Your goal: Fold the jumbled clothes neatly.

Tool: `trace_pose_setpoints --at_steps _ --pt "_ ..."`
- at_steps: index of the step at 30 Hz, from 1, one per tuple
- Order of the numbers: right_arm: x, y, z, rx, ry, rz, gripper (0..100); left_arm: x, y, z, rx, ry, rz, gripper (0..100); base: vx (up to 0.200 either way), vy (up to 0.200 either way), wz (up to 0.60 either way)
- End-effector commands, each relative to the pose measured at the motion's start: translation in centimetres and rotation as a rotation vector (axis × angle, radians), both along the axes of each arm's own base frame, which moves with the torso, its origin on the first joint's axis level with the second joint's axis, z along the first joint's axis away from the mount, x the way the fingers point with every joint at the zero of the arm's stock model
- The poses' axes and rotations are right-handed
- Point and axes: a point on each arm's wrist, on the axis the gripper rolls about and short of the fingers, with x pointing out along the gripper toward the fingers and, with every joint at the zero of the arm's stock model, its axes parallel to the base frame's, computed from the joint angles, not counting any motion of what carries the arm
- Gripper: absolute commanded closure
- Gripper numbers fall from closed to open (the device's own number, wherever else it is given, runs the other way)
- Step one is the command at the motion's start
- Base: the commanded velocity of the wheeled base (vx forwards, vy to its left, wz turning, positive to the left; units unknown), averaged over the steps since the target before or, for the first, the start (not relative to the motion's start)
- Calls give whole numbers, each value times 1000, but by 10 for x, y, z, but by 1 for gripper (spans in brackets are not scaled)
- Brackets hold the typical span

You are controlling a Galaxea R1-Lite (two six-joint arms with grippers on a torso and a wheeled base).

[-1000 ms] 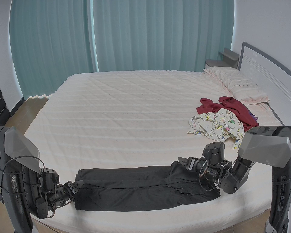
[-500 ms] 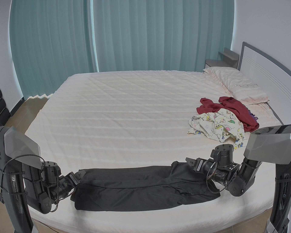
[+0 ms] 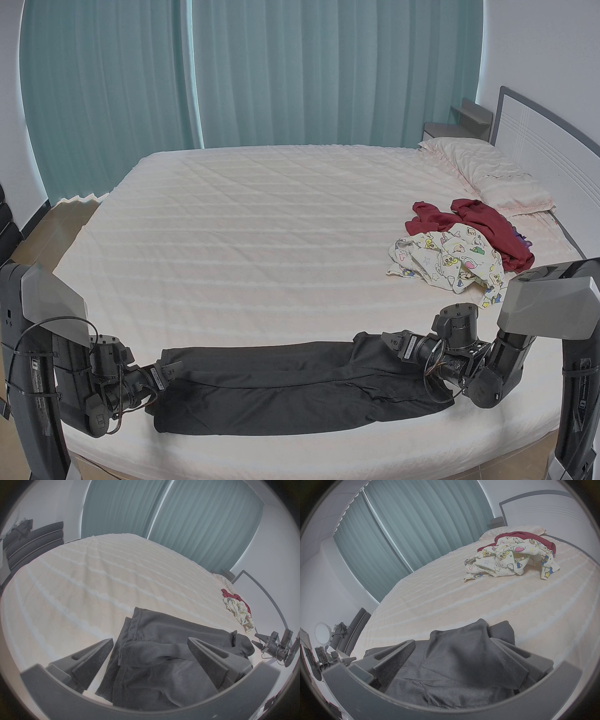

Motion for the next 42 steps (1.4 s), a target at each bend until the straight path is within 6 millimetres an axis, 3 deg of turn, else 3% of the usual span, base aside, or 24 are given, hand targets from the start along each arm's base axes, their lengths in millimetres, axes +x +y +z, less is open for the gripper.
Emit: trace_pose_setpoints --at_steps 1,6,7,13,21,32,42 --pt "0 0 -2 -2 5 0 0 -1 2 -5 1 10 6 0 0 0 0" --pt "-1 -1 -1 -5 4 -2 0 -2 1 -9 1 27 2 0 0 0 0" --pt "-1 -1 -1 -6 4 -1 0 -2 1 -10 1 32 0 100 0 0 0" --pt "-3 -18 5 -11 8 -51 0 1 4 -8 0 15 24 100 0 0 0" --pt "-24 -46 1 -4 100 -112 0 -1 5 13 14 -51 41 100 0 0 0" --pt "-29 -39 -17 123 205 -170 0 -1 3 29 3 -113 51 100 0 0 0" --pt "-16 -26 -25 153 193 -131 0 -5 4 33 1 -111 60 100 0 0 0"
